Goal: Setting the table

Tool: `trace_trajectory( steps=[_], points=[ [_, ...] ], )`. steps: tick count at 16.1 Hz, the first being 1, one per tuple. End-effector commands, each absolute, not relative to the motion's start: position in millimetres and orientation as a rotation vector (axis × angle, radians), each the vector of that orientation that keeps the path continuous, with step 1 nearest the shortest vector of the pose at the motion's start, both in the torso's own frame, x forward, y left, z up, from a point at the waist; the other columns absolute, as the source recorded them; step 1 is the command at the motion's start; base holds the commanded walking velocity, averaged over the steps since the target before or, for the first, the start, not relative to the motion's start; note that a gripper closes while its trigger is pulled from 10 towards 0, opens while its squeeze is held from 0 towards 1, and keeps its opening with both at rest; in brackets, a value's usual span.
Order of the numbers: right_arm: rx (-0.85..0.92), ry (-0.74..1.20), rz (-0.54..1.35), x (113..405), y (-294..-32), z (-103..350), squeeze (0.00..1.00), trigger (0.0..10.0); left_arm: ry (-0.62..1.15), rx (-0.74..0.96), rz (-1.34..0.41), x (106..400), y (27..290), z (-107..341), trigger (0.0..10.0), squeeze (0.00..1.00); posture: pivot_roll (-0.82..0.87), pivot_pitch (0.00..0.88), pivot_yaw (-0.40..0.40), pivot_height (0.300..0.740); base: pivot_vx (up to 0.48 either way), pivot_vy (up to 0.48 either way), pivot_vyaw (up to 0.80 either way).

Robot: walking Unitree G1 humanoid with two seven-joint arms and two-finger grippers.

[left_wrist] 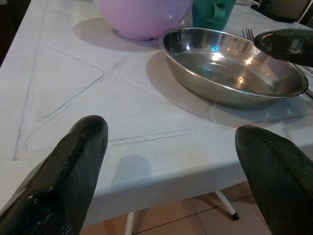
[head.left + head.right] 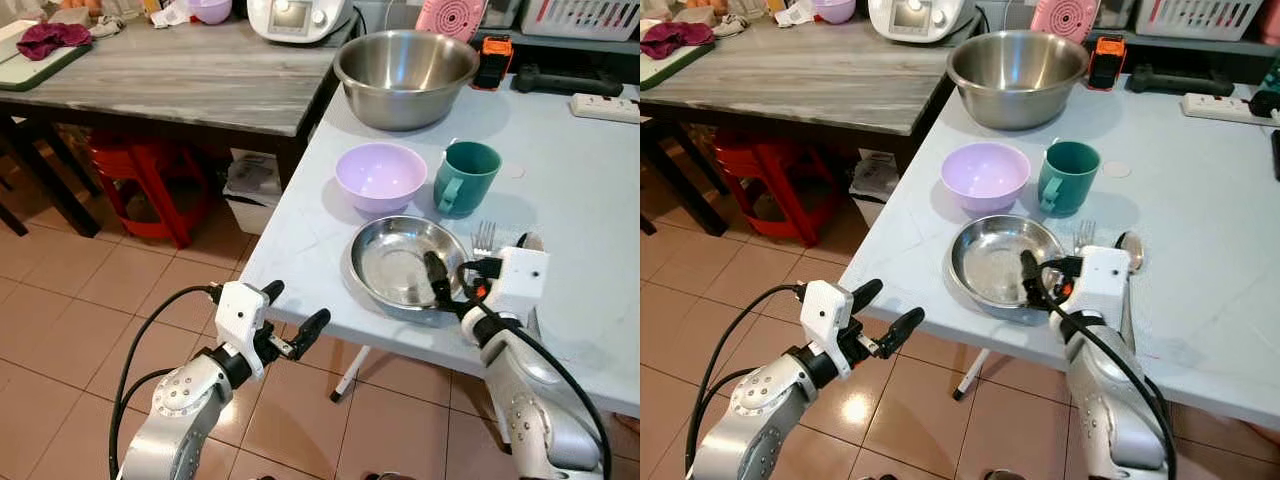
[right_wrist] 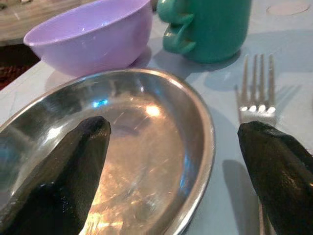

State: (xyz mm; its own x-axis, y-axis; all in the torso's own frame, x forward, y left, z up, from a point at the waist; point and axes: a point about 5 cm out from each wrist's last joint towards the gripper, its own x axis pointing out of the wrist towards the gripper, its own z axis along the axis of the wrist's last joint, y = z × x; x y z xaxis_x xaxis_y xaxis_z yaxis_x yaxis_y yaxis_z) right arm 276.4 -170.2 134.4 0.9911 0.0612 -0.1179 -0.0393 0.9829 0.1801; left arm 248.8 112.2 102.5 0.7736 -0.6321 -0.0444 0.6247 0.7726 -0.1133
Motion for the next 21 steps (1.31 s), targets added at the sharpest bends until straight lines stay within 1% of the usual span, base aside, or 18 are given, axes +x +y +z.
trace_trajectory(
  steps=[1,2,10,12,21],
  points=[
    [0.187,0.161,0.069,276.3,-166.8,128.6,0.0,7.5,0.07,-0.075,-0.695,248.2,113.5,106.2,10.0,0.0,-0.17,0.147,0.053,0.74,0.0,0.0,0.0],
    [0.186,0.179,0.078,277.5,-164.5,126.8,0.0,0.0,0.069,-0.072,-0.705,247.8,112.8,106.6,10.0,0.0,-0.17,0.149,0.053,0.74,0.0,0.0,0.0],
    [0.218,0.242,0.105,286.7,-157.5,122.6,0.0,0.0,0.037,-0.046,-0.721,251.4,112.2,111.5,10.0,0.0,-0.17,0.15,0.048,0.74,0.0,0.0,0.0],
    [0.228,0.276,0.09,286.8,-159.5,118.5,0.0,0.0,0.036,-0.043,-0.724,250.9,112.3,111.1,10.0,0.0,-0.17,0.15,0.049,0.74,0.0,0.0,0.0],
    [0.271,0.319,0.045,285.9,-163.6,113.7,0.0,0.0,0.016,-0.037,-0.765,250.4,110.9,113.1,10.0,0.0,-0.17,0.148,0.051,0.74,0.0,0.0,0.0]
  ],
)
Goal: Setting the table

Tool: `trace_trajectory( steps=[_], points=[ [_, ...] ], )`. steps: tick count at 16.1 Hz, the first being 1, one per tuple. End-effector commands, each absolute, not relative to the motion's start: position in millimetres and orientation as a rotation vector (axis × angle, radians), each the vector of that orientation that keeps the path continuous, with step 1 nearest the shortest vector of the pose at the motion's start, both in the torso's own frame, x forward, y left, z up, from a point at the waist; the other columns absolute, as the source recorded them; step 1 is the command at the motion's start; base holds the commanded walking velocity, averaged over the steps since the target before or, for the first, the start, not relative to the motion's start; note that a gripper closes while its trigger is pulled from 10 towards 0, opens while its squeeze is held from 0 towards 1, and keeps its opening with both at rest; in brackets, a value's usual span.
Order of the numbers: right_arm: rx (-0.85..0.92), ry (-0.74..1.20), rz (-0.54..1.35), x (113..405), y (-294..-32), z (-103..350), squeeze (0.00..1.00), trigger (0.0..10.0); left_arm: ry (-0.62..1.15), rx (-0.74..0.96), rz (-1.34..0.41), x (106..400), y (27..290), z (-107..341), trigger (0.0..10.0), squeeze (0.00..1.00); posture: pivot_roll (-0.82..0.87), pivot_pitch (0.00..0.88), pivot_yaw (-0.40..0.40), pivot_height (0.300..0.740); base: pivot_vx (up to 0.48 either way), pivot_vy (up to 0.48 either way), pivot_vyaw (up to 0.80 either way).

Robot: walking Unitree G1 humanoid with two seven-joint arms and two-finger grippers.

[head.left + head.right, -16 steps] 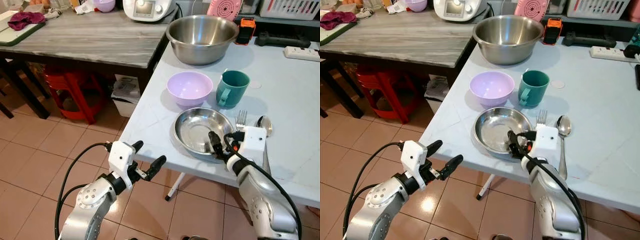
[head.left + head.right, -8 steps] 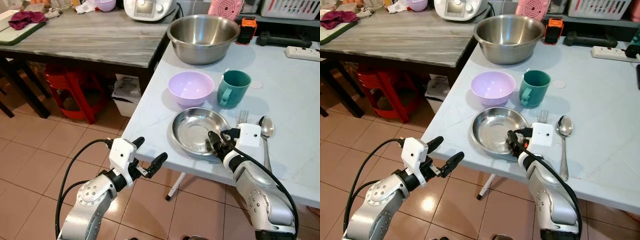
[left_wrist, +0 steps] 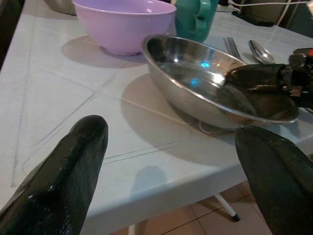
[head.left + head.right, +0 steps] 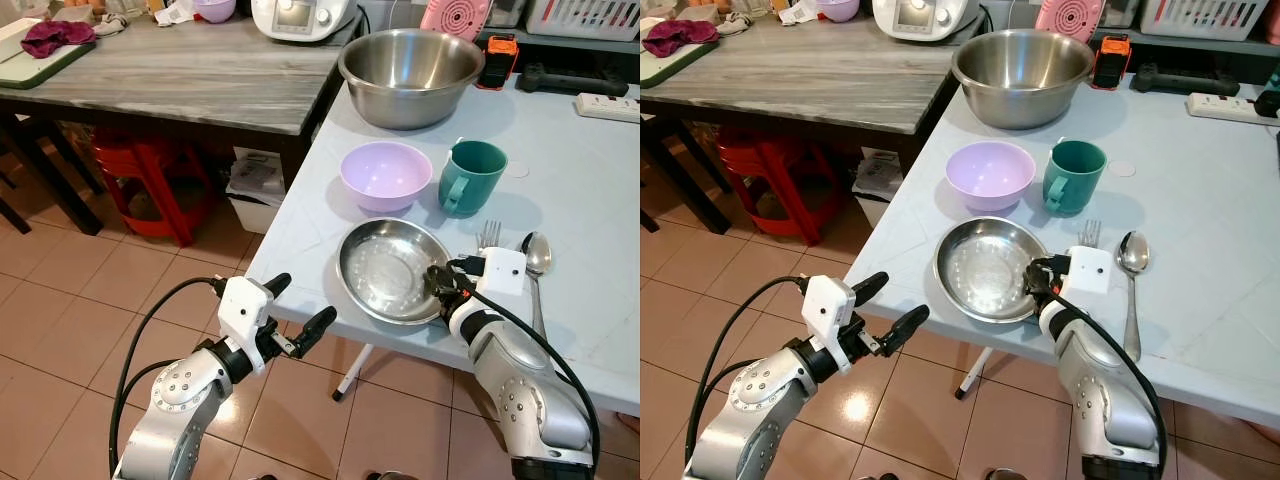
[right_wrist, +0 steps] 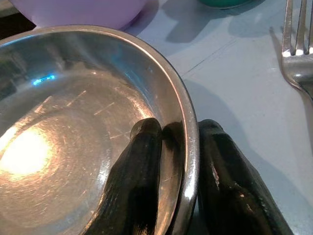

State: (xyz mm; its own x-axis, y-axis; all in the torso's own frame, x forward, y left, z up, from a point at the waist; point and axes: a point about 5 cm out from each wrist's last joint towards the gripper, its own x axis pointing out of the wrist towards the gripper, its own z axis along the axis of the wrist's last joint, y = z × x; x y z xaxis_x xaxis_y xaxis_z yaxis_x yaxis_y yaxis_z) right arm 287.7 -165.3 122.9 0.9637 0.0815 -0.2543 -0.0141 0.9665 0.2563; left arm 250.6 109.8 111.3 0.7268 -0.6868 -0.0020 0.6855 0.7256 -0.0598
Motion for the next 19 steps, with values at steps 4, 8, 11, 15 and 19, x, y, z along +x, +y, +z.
trace_trajectory(
  steps=[4,8,11,15,19],
  points=[
    [0.31,0.324,0.003,286.5,-166.9,113.4,0.0,0.0,0.012,-0.046,-0.7,260.6,118.0,114.0,10.0,0.0,-0.17,0.145,0.051,0.74,0.0,0.0,0.0],
    [0.359,0.295,-0.014,282.4,-166.8,112.7,0.0,0.0,0.008,-0.096,-0.545,273.8,133.4,112.5,10.0,0.0,-0.17,0.14,0.052,0.74,0.0,0.0,0.0],
    [0.339,0.263,0.007,281.4,-162.9,116.1,0.0,10.0,-0.002,-0.14,-0.468,280.1,140.0,112.8,10.0,0.0,-0.17,0.128,0.048,0.74,0.0,0.0,0.0],
    [0.308,0.218,0.018,284.5,-160.0,122.7,0.0,10.0,-0.018,-0.186,-0.402,289.8,141.8,114.8,10.0,0.0,-0.18,0.119,0.043,0.74,0.0,0.0,-0.19],
    [0.309,0.2,0.019,284.8,-159.5,124.7,0.0,10.0,-0.025,-0.201,-0.397,293.2,138.7,116.0,10.0,0.0,-0.18,0.119,0.047,0.74,0.0,0.199,-0.77]
  ],
)
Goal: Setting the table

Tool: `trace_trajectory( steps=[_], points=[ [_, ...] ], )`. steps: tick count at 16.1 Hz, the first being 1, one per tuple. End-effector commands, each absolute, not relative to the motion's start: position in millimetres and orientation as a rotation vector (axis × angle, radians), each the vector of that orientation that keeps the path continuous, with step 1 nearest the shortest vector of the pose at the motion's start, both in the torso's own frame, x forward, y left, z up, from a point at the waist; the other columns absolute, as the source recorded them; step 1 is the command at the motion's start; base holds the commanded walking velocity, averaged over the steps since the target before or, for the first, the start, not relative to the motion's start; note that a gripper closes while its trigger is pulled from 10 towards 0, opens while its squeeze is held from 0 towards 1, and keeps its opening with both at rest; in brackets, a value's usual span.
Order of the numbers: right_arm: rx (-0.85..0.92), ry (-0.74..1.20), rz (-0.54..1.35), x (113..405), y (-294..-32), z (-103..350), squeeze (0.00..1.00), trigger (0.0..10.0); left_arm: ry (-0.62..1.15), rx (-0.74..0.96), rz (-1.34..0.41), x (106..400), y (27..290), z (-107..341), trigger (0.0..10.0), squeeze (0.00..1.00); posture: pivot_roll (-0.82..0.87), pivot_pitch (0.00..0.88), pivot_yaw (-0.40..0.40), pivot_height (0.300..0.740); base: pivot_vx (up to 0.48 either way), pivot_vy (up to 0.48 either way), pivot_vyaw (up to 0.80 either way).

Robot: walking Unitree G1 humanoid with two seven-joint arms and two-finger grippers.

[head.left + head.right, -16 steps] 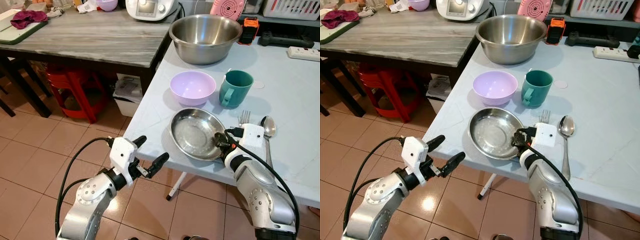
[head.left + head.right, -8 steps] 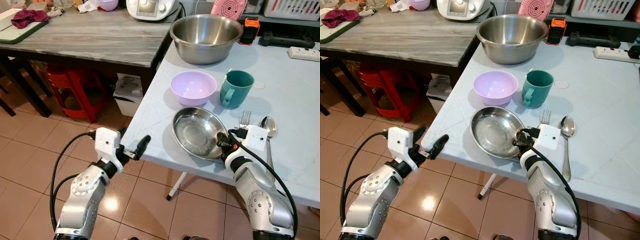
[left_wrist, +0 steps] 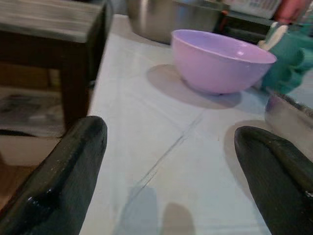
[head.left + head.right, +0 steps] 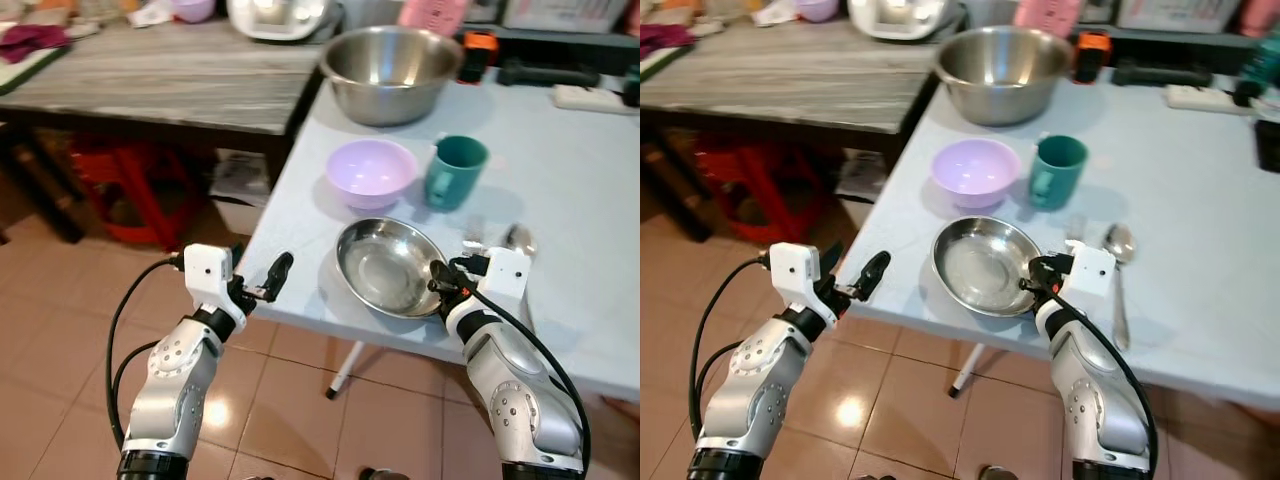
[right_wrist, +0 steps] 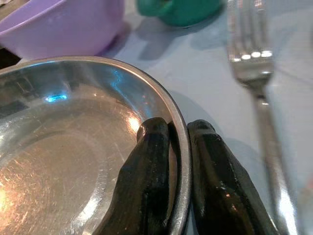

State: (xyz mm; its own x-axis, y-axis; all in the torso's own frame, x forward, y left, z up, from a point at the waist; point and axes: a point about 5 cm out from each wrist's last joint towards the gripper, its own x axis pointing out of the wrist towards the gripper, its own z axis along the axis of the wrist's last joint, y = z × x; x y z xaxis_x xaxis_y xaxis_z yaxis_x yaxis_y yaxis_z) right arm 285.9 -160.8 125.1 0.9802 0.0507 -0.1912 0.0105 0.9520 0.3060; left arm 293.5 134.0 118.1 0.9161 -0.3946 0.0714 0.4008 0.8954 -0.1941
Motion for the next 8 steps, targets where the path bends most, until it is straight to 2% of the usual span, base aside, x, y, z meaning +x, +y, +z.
trace_trajectory(
  steps=[1,5,8],
  points=[
    [0.309,0.188,0.02,284.4,-158.6,125.7,0.0,10.0,-0.027,-0.205,-0.395,294.9,137.8,116.4,10.0,0.0,-0.18,0.118,0.051,0.74,0.0,0.3,-0.77],
    [0.307,0.162,0.03,284.2,-156.7,127.6,0.0,10.0,-0.032,-0.206,-0.388,297.1,138.0,117.2,10.0,0.0,-0.18,0.118,0.053,0.74,0.0,0.302,-0.72],
    [0.306,0.145,0.039,284.4,-154.9,129.9,0.0,10.0,-0.035,-0.213,-0.381,297.7,138.0,118.0,10.0,0.0,-0.17,0.118,0.052,0.74,0.0,0.308,0.0]
  ],
)
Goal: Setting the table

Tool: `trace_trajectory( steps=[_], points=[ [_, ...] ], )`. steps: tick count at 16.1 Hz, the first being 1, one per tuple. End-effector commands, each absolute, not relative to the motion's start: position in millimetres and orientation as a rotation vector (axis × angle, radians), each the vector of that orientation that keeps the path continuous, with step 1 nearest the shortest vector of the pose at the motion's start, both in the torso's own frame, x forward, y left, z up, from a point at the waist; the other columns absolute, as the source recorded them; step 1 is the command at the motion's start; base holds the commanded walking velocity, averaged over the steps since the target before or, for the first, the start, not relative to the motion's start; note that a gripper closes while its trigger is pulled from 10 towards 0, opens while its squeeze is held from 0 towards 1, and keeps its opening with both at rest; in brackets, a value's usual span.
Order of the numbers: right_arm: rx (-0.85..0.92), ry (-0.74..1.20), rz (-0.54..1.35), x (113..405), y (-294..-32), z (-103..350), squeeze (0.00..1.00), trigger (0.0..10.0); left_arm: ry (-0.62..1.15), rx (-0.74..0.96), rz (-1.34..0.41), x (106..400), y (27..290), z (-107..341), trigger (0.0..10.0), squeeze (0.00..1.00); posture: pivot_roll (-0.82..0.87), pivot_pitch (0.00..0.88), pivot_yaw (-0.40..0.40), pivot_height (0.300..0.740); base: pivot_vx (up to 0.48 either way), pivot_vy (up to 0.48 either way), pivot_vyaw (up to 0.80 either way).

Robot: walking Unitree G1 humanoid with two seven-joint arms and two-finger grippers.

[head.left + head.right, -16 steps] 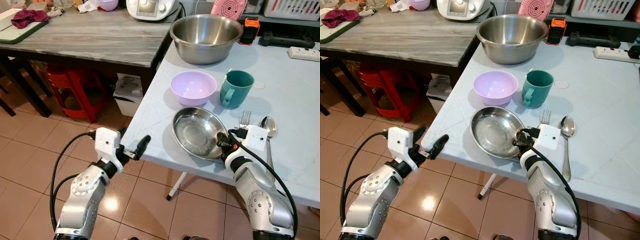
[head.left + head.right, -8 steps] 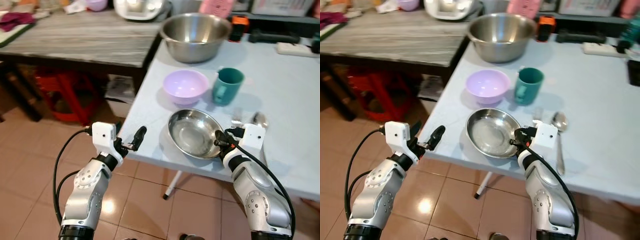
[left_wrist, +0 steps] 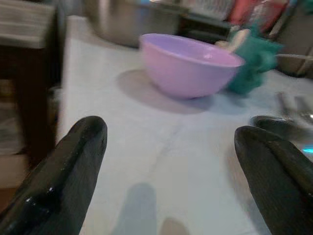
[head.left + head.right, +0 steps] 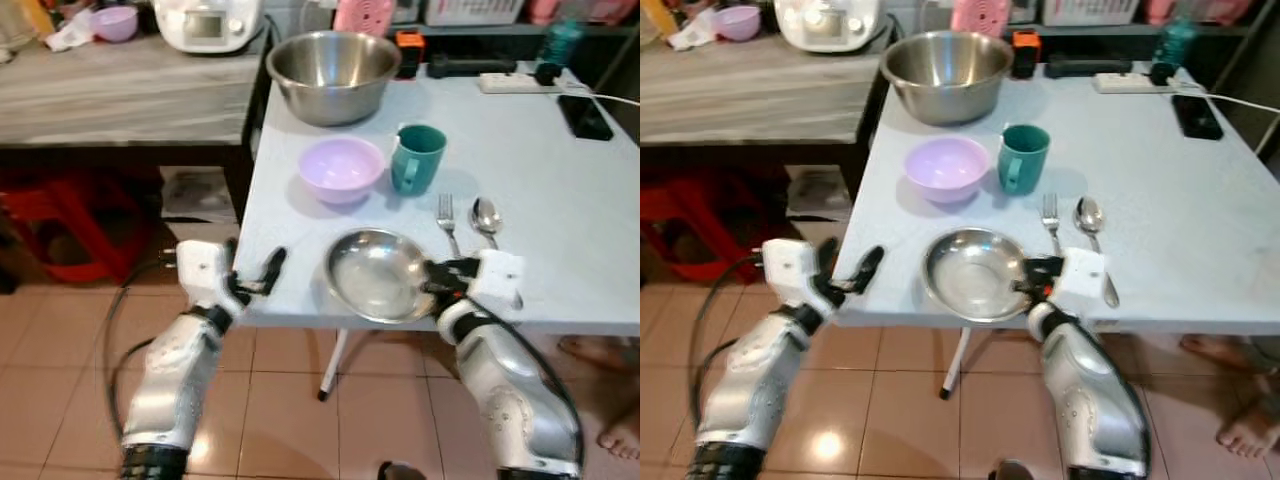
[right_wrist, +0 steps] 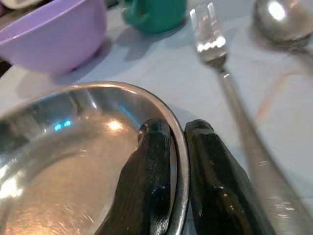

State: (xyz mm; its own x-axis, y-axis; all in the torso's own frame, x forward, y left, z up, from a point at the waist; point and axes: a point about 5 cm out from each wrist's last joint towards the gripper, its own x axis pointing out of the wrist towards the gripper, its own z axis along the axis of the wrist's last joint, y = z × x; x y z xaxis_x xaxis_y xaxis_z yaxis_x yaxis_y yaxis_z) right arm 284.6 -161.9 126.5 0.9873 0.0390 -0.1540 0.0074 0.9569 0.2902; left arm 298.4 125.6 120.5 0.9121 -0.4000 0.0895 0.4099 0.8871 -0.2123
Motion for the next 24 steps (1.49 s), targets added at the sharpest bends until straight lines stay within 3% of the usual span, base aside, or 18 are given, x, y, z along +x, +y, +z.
trace_trajectory(
  steps=[1,24],
  points=[
    [0.302,0.134,0.05,284.7,-153.6,131.4,0.0,10.0,-0.036,-0.215,-0.378,297.9,137.6,118.1,10.0,0.0,-0.17,0.116,0.052,0.74,0.0,0.315,0.0],
    [0.184,-0.022,0.068,285.0,-150.0,149.6,0.0,10.0,-0.058,-0.229,-0.366,304.1,132.0,123.9,10.0,0.0,-0.17,0.12,0.068,0.74,0.0,0.346,0.0]
  ],
)
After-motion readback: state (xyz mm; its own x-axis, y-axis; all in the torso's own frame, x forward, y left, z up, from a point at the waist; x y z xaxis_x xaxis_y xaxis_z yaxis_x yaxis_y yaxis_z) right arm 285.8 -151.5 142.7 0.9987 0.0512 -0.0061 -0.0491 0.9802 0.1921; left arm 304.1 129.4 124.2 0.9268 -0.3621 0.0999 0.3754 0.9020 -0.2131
